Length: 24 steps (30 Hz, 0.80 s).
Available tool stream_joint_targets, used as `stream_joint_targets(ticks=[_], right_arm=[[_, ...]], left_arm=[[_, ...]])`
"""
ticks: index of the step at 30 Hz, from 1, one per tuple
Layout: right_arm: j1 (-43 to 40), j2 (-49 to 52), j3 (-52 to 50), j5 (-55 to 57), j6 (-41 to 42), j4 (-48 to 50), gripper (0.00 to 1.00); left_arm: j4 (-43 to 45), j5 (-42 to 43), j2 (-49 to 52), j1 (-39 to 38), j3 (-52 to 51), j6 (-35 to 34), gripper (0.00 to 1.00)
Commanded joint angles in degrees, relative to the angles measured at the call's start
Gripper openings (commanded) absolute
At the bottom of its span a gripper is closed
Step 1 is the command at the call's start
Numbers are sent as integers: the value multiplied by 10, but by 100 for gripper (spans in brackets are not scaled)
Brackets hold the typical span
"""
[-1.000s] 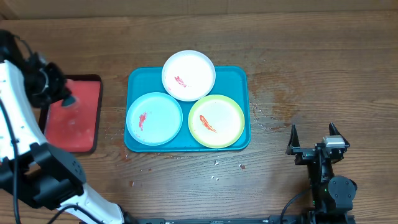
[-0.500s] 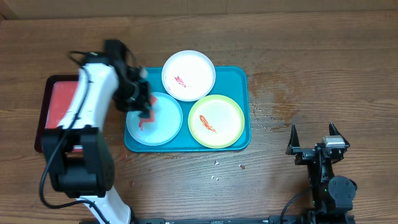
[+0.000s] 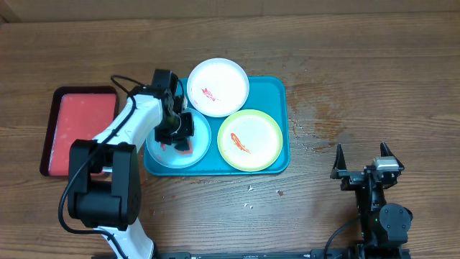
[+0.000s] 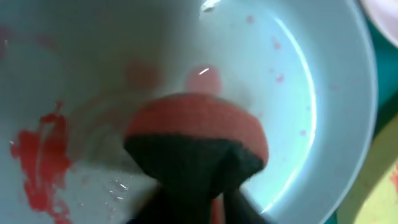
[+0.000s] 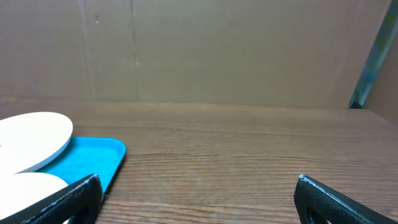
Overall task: Clean dirty plates on tray and stack at the side
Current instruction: 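Carry the sponge with the left gripper onto the light blue plate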
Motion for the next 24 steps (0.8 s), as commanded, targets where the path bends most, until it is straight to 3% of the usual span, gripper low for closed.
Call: stream_joint_targets(ticks=[1, 7, 12, 13, 14, 15, 20, 22, 24], right_arm=[[-1, -6, -6, 1, 0, 4, 100], [-1, -6, -6, 1, 0, 4, 100], [-1, -6, -6, 1, 0, 4, 100], [-1, -6, -6, 1, 0, 4, 100], [-1, -6, -6, 1, 0, 4, 100], [-1, -6, -6, 1, 0, 4, 100], [-1, -6, -6, 1, 0, 4, 100], [-1, -6, -6, 1, 0, 4, 100], [-1, -6, -6, 4, -2, 29, 100]], left_arm=[[8, -5, -1, 0, -10, -30, 40], [-121, 11, -9, 18, 129, -23, 33], [-226, 8, -50, 57, 289, -12, 37], [-240, 8, -63, 69, 316, -10, 41], [-250, 8, -75, 80, 337, -10, 52], [-256, 8, -88, 92, 349, -10, 70], [-269, -25, -125, 125, 353, -8, 70], [-281, -59, -123, 130, 352, -9, 89], [-287, -76, -119, 130, 348, -9, 93]])
